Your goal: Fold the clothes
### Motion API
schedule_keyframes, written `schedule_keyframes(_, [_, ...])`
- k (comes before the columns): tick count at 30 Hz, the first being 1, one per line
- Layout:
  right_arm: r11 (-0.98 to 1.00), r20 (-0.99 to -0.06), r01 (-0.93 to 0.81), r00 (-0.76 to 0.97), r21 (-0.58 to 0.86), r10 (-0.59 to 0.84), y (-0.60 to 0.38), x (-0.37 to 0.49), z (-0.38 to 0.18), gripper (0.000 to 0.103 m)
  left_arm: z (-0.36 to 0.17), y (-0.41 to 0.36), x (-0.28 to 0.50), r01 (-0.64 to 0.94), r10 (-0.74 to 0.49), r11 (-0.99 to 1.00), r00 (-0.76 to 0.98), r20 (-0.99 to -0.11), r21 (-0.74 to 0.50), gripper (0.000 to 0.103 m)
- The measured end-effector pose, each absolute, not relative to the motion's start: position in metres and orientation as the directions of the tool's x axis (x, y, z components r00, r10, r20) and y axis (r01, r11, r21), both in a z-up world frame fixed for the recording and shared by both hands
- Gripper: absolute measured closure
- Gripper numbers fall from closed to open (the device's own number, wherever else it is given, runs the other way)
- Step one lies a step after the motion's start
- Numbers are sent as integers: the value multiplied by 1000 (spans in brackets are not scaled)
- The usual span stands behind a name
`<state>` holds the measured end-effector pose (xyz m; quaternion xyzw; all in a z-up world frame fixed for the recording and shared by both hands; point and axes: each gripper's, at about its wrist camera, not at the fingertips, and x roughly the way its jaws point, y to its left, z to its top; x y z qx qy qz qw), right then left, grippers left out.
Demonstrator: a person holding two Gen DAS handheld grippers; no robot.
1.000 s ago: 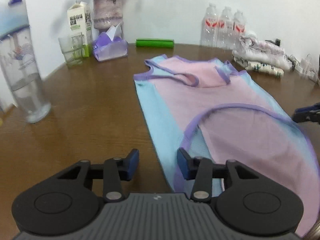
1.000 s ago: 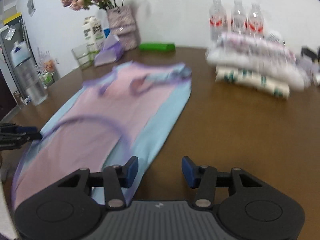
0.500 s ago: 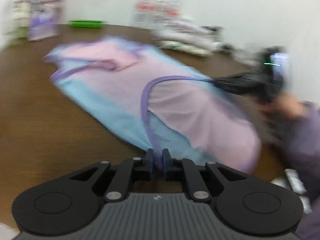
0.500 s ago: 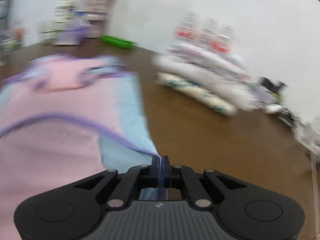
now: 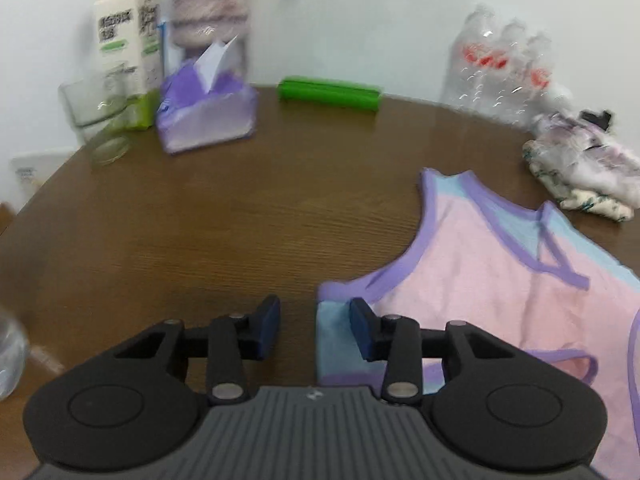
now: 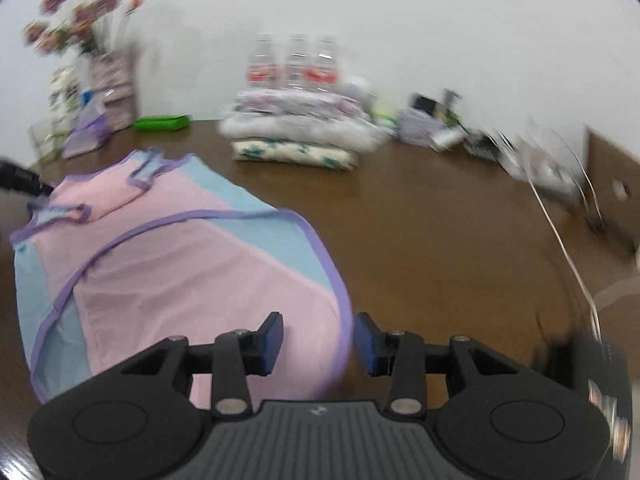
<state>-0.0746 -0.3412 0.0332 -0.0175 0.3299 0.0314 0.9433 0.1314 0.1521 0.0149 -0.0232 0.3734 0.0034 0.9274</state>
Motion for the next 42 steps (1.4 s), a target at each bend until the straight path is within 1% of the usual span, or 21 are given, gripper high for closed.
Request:
schedule_keyframes(1, [999,-633,-53,773,9,47,-345,-76,30,66,14,149,131,-12,-11,1000,728,-686,-29,94])
schedule_keyframes(2, [999,-642,-48,765,18,49,-346,-74,26,66,13,145,129,-3,-10,1000,734,-679,-18,98])
schedule_keyframes(4, [998,-652,-60,756,22,60,-344,-71,20,87,11,138,120,-12,8,1000,747,-664,-2,99])
schedule_keyframes(6, [996,-653,-88,753,16,77,-341,-67,18,101,9,133,104,-48,47,999,754,-656,16,99])
schedule_keyframes(10, [988,-663,-122,748,-90,31,-336,-48,20,102,11,130,68,-187,148,982,733,-664,12,99])
schedule_keyframes(14, [972,-659,-64,745,-227,-105,-354,4,19,102,18,115,-1,-272,191,962,708,-680,-12,99])
schedule_keyframes(16, [960,-651,-25,740,-279,-170,-359,26,20,99,17,109,-39,-322,217,946,719,-660,-40,96])
schedule_keyframes(18, [964,-629,-47,766,-260,-132,-354,22,37,94,17,102,-77,-375,255,925,730,-634,-60,94])
schedule_keyframes(20, [968,-579,-180,814,-177,45,-340,-3,54,93,26,100,-105,-424,345,905,764,-545,-21,82])
schedule_keyframes(22, [934,-582,-352,773,-64,252,-326,-29,56,94,40,93,-117,-316,263,948,837,-480,-32,82])
schedule_keyframes(24, [867,-585,-496,691,43,424,-312,-55,51,94,46,74,-115,-73,42,996,884,-465,-50,81])
schedule_keyframes(26, [841,-616,-538,645,55,453,-298,-75,35,94,44,52,-108,150,-157,987,858,-489,-54,80])
schedule_keyframes(28, [845,-625,-533,642,54,444,-297,-89,22,94,35,32,-100,290,-267,956,804,-531,-42,80])
schedule_keyframes(29, [851,-625,-522,647,55,437,-298,-95,17,94,30,24,-97,337,-297,941,780,-551,-30,80])
schedule_keyframes(32, [871,-624,-488,664,59,413,-308,-106,13,92,17,18,-90,365,-281,931,728,-625,7,85])
schedule_keyframes(35, [861,-596,-506,676,51,433,-317,-116,20,87,17,25,-102,391,-317,920,717,-621,-19,84])
schedule_keyframes(36, [842,-580,-535,667,64,468,-319,-118,23,82,21,29,-106,410,-341,912,725,-599,-22,82])
schedule_keyframes(37, [823,-564,-563,656,76,502,-321,-119,26,73,24,32,-109,431,-362,902,730,-580,-21,76])
schedule_keyframes(38, [805,-556,-588,645,78,525,-322,-119,27,70,26,31,-111,455,-376,891,728,-573,-6,63])
schedule_keyframes(39, [792,-562,-607,634,64,531,-321,-116,27,69,27,30,-112,478,-389,878,726,-567,10,60])
schedule_keyframes(42, [752,-581,-658,601,29,548,-319,-109,25,69,25,27,-112,543,-415,838,694,-589,50,61])
